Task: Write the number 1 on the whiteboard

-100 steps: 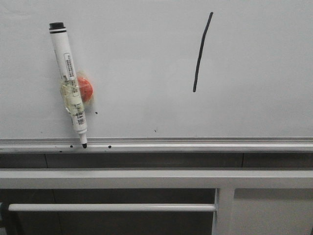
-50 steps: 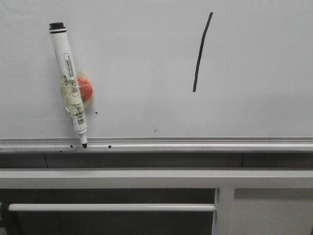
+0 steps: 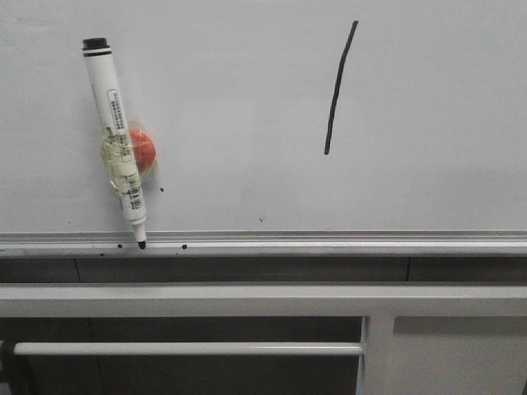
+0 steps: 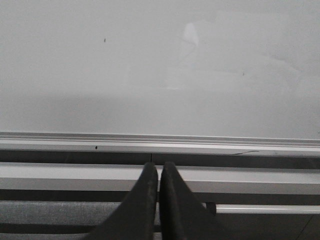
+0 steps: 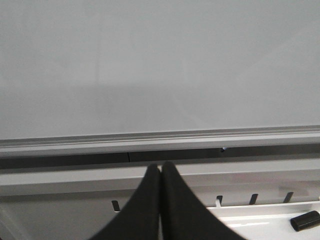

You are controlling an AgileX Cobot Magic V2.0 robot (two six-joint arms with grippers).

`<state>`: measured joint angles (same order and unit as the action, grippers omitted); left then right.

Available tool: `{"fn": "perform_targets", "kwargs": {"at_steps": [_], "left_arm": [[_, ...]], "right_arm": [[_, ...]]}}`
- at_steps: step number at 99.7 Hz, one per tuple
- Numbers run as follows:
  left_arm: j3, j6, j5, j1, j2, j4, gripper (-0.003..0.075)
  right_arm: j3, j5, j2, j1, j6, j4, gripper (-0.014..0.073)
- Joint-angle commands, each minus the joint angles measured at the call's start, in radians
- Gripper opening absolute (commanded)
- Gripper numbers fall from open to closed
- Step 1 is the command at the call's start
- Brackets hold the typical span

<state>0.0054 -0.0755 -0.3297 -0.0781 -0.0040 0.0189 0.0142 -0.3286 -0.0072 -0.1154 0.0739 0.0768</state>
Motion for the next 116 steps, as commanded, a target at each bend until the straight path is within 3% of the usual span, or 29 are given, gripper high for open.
{"fn": "perform_targets", "kwargs": {"at_steps": [1, 116], "left_arm": [[0.008, -0.008, 0.064, 0.004, -0.022, 0.009, -0.0020], [0.008, -0.008, 0.064, 0.004, -0.022, 0.009, -0.0020]], "right_arm": [[0.025, 0.005, -0.020, -0.004, -0.022, -0.002, -0.0064], [0.025, 0.002, -0.018, -0.004, -0.046, -0.006, -0.0064]]}}
